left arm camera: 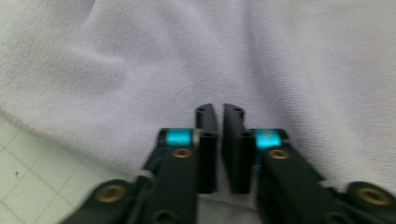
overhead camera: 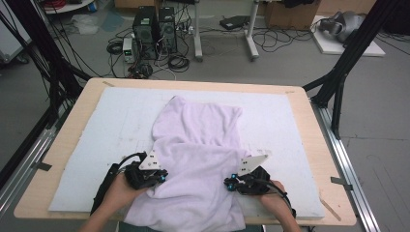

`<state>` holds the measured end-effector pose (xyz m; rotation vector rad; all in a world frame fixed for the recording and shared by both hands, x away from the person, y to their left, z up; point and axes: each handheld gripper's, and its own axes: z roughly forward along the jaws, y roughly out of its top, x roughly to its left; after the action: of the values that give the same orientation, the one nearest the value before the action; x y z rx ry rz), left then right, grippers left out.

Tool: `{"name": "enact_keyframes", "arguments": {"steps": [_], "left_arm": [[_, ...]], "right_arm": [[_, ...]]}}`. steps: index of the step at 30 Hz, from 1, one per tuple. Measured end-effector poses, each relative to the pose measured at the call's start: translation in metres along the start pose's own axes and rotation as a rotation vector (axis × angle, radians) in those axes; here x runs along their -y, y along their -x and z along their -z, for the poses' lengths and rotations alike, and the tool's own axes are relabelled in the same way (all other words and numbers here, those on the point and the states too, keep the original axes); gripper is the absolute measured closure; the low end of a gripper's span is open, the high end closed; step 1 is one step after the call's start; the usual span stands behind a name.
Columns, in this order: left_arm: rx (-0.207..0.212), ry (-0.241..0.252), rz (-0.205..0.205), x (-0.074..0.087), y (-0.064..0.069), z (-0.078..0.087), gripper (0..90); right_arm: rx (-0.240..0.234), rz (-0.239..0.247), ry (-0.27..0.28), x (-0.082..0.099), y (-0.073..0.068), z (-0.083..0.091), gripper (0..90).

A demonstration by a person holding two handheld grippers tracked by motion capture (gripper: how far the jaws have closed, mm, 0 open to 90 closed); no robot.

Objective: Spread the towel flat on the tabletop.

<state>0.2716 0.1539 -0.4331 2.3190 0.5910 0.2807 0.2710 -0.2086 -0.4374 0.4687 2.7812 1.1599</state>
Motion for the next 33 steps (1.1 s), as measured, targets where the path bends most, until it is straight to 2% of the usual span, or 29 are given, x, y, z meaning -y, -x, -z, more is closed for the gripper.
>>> {"name": "enact_keyframes", "arguments": {"steps": [4,6,8,10,11,13,14,15,16,17,18,19,21,23,25,29,31,33], "left_arm": [[0.012,0.033,0.027,0.010,0.006,0.011,89.5],[0.014,0.045,0.029,0.015,0.008,0.019,89.5],[0.013,0.060,0.042,0.016,0.005,0.024,87.5],[0.005,0.082,0.068,0.013,0.000,0.024,70.9],[0.008,0.093,0.081,0.011,-0.002,0.022,65.4],[0.013,0.091,0.084,0.005,-0.004,0.015,58.5],[0.016,0.082,0.080,0.003,-0.004,0.010,57.7],[0.017,0.069,0.074,0.001,-0.004,0.004,57.8],[0.022,0.043,0.064,0.001,-0.003,-0.001,59.1],[0.029,0.021,0.040,0.001,-0.002,-0.007,66.8],[0.023,0.048,0.034,0.001,0.000,-0.008,72.9],[0.036,0.039,0.039,0.000,0.000,-0.008,87.0],[0.027,0.036,0.033,-0.001,0.002,-0.007,87.8],[0.028,0.042,0.029,0.000,0.004,-0.003,88.2],[0.027,0.058,0.026,0.001,0.007,0.004,88.3],[0.031,0.091,0.031,0.004,0.009,0.022,88.3],[0.034,0.117,0.039,0.006,0.013,0.033,88.3],[0.042,0.143,0.031,0.007,0.018,0.047,88.3]], "right_arm": [[-0.031,0.024,0.015,-0.001,-0.007,0.007,89.3],[-0.029,0.032,0.025,-0.002,-0.013,0.012,88.3],[-0.010,0.021,0.035,-0.003,-0.013,0.016,77.9],[-0.002,-0.019,0.042,-0.003,-0.007,0.017,67.8],[0.004,-0.040,0.045,-0.004,-0.004,0.015,64.6],[0.019,-0.043,0.022,-0.005,0.000,0.009,61.3],[0.025,-0.049,-0.001,-0.005,0.002,0.004,60.8],[0.021,-0.051,-0.023,-0.004,0.004,-0.002,60.9],[0.010,-0.064,-0.009,-0.002,0.005,-0.005,62.5],[0.006,-0.078,0.005,-0.001,0.006,-0.006,66.1],[-0.004,-0.078,0.013,0.000,0.007,-0.005,73.7],[-0.010,-0.069,0.023,0.001,0.005,-0.005,79.2],[0.000,-0.050,0.034,0.002,0.001,-0.002,86.4],[-0.001,-0.054,0.033,0.002,0.000,0.003,87.0],[-0.013,-0.042,0.049,0.001,-0.003,0.011,87.2],[-0.001,-0.015,0.083,-0.007,-0.014,0.030,87.2],[-0.019,0.009,0.092,-0.014,-0.019,0.036,87.1],[-0.056,0.022,0.122,-0.021,-0.024,0.042,86.7]]}}
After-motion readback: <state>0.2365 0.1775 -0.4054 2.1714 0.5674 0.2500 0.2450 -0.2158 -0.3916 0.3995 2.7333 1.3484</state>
